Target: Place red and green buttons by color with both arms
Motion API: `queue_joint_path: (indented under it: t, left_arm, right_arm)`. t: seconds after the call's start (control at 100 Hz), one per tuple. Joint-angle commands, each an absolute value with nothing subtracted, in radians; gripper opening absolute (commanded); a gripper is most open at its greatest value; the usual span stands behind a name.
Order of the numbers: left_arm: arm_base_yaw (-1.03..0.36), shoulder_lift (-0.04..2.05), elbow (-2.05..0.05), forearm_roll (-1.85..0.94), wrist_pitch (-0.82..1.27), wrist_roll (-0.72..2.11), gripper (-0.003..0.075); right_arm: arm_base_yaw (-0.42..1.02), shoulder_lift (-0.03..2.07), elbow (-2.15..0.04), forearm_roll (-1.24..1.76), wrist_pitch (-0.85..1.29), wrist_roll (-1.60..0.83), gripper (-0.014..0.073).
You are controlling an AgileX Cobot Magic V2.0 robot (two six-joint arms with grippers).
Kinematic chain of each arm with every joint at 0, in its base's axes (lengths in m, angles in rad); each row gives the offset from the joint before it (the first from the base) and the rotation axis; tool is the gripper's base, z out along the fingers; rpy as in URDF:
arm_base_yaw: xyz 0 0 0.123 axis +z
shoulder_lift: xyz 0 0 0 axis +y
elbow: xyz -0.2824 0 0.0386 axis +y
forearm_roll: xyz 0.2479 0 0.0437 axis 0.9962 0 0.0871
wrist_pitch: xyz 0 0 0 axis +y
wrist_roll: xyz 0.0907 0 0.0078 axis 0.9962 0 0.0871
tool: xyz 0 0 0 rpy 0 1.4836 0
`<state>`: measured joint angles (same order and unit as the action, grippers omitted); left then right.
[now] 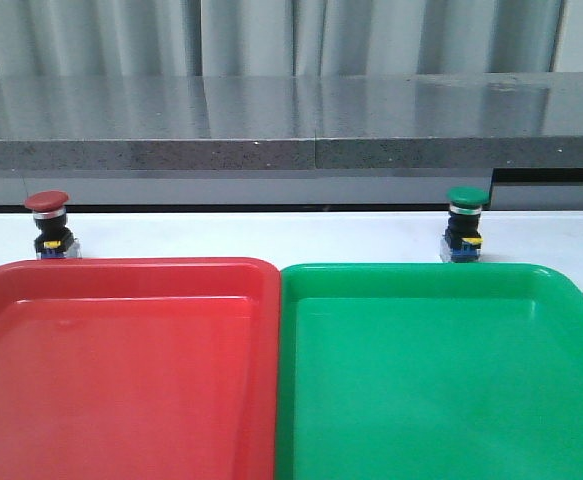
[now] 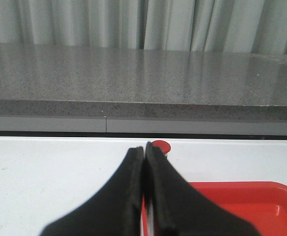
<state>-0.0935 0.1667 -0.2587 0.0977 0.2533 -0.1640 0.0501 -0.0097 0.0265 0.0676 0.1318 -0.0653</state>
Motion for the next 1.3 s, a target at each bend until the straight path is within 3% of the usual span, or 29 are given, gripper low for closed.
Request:
queue_joint_path:
  t: [0.0, 0.3, 0.7, 0.8, 0.97, 1.04, 1.11, 1.29]
  left_arm:
    - [-0.090, 0.279, -0.384, 0.059, 0.254, -0.170, -0.0020]
    - [-0.090, 0.578, -0.648, 0.011, 0.498, -0.163, -0.0020]
    - [-0.090, 0.742, -0.677, 0.007, 0.513, -0.163, -0.0001]
    - [-0.092, 0.744, -0.677, 0.006, 0.513, -0.163, 0.0115]
    - [-0.092, 0.744, -0.677, 0.000, 0.515, -0.163, 0.0505]
    - [-0.092, 0.744, -0.677, 0.000, 0.520, -0.163, 0.0626]
    - [-0.092, 0.744, -0.677, -0.012, 0.528, -0.163, 0.0671]
    - [-0.092, 0.754, -0.681, -0.034, 0.537, -0.163, 0.0671]
  right_arm:
    - [0.046, -0.031, 0.012, 0.059, 0.053, -0.068, -0.0067]
    - [0.046, -0.031, 0.012, 0.059, 0.053, -0.068, -0.0067]
    - [0.046, -0.031, 0.012, 0.059, 0.053, -0.068, -0.0067]
    - [0.046, -0.031, 0.012, 0.059, 0.053, -0.068, -0.0067]
    - [0.046, -0.031, 0.012, 0.059, 0.053, -0.068, -0.0067]
    - [0.046, -0.031, 0.012, 0.059, 0.053, -0.068, -0.0067]
    - [0.046, -0.031, 0.012, 0.059, 0.053, -0.068, -0.0067]
    - [0.046, -0.031, 0.012, 0.059, 0.053, -0.068, -0.0067]
